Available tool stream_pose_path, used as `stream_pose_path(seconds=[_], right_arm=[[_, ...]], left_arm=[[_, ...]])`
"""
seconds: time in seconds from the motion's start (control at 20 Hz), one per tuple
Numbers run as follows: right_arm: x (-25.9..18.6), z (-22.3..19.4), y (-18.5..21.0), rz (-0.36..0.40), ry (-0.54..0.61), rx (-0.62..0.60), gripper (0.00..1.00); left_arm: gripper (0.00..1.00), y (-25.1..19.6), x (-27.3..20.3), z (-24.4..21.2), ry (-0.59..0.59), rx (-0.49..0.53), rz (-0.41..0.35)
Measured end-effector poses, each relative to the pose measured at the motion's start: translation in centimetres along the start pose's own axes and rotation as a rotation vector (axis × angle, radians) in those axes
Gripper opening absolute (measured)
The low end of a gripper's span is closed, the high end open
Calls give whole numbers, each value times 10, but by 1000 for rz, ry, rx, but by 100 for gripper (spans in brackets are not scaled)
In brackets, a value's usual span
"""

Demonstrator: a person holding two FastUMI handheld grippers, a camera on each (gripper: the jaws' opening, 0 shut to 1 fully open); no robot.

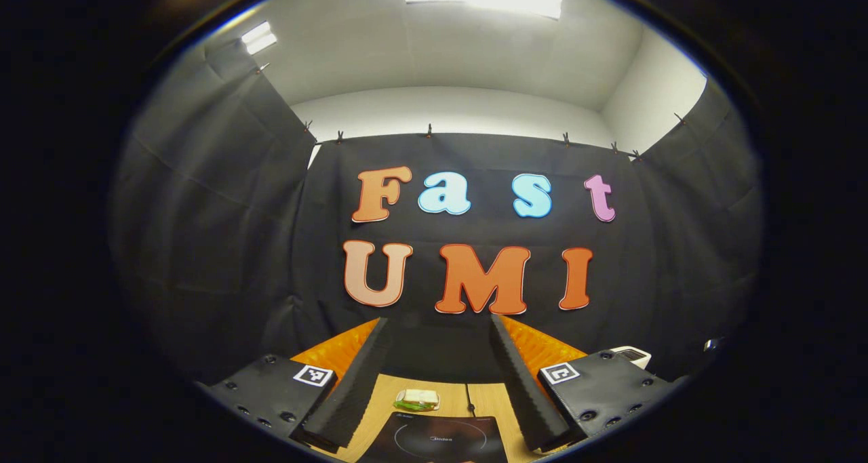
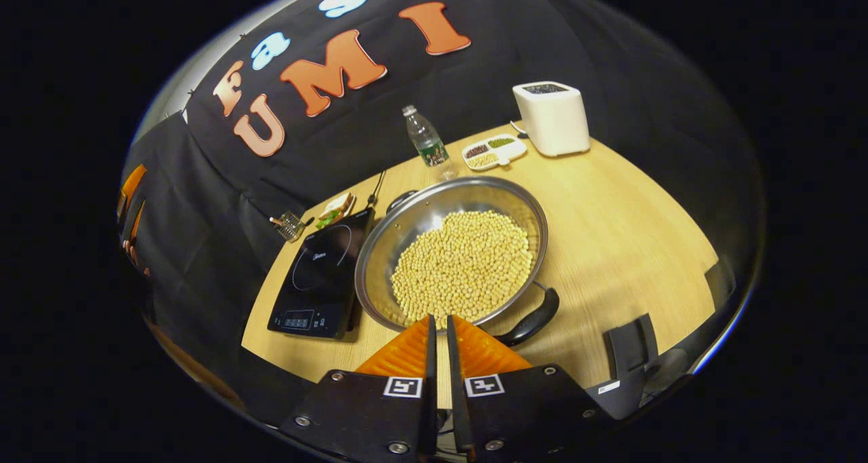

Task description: First push the handle of the pot to place it horizontally, then grasp the pot with both hands and set it on the induction cooktop.

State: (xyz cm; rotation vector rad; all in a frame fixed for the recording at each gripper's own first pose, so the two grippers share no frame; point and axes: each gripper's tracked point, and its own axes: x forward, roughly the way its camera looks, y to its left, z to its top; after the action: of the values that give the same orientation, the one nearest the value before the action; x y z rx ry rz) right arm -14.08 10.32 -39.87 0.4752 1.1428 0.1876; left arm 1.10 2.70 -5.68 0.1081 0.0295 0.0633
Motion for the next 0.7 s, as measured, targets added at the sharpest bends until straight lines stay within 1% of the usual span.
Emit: stream_pose_path(seconds=[0.1,0.15,0.25,0.35,0.45,0.55,0.6,0.7], right_arm=[[13,-20,0,-1,67,2,8],[19,-29,0,2,107,13,8],[26,-36,-1,-1,155,39,8],[32,-42,-8,-28,184,47,8],[37,-47,-12,-28,223,86,8],[45,-50,-17,-31,249,110,8],[49,-46,-23,-43,247,116,8],[56,-41,-31,-58,246,145,8]], left_arm=[[95,-2,-2,-2,-3,1,0],[98,-2,-2,-4,-1,3,-2],[98,-1,-3,-7,4,8,-2],[98,3,-2,-12,11,7,6],[98,6,0,-19,27,2,13],[93,13,1,-25,42,3,28],[93,16,1,-27,48,3,36],[98,19,2,-33,66,0,43]])
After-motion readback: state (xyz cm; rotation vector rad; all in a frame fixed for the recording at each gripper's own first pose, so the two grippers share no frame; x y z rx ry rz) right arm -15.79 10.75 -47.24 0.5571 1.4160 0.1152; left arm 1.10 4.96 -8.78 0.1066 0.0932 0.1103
